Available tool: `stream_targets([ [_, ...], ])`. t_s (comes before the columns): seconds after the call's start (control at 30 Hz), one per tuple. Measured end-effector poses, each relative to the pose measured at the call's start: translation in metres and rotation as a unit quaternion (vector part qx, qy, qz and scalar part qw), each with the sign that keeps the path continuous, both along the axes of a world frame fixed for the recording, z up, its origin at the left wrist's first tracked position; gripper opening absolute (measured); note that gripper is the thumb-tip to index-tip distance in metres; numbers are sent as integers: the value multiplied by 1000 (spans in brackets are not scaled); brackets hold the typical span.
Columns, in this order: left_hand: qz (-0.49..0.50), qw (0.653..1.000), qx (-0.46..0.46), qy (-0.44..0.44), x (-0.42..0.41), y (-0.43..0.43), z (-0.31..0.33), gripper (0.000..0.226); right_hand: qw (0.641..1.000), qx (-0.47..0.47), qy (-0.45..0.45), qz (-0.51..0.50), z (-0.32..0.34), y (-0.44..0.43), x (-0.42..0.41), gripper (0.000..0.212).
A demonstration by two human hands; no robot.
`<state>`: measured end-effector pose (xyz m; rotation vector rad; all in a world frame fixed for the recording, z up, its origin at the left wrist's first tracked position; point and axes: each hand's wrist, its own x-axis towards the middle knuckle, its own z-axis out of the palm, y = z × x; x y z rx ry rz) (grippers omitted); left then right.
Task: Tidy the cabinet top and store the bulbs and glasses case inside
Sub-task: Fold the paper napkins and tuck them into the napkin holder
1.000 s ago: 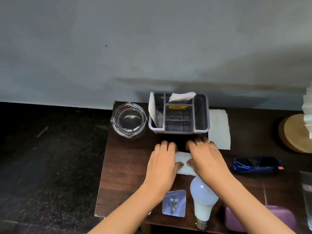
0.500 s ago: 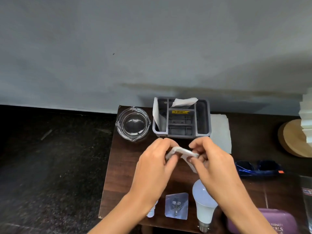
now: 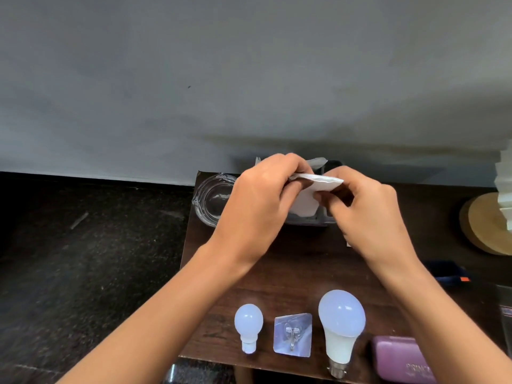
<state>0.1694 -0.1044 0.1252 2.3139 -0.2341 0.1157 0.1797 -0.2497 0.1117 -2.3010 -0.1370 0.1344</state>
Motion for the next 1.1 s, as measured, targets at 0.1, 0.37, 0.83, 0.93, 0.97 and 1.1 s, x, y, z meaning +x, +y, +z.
stream_targets([
  [0.1,8,1000,5,7,1,0,-9,7,1000,-5,5,3,-6,2,1,16],
  [0.37,4,999,27,32,-10,2,-27,11,999,-35,8,23,-28,-4,2,14],
  [0.83,14,999,40,16,-12,2,-31,13,989,-135,-45,33,-38,-3,3,11],
  [0.93,10,999,43,31,-12,1,-35,12,988,-147,-36,25,-39,-3,2,13],
  [0.97,10,998,45,33,-12,1,-37,12,989,-145,-32,26,-39,-3,1,13],
  [1.1,15,996,83,30,-13,0,-43,10,989,-146,-26,23,-40,-3,0,12],
])
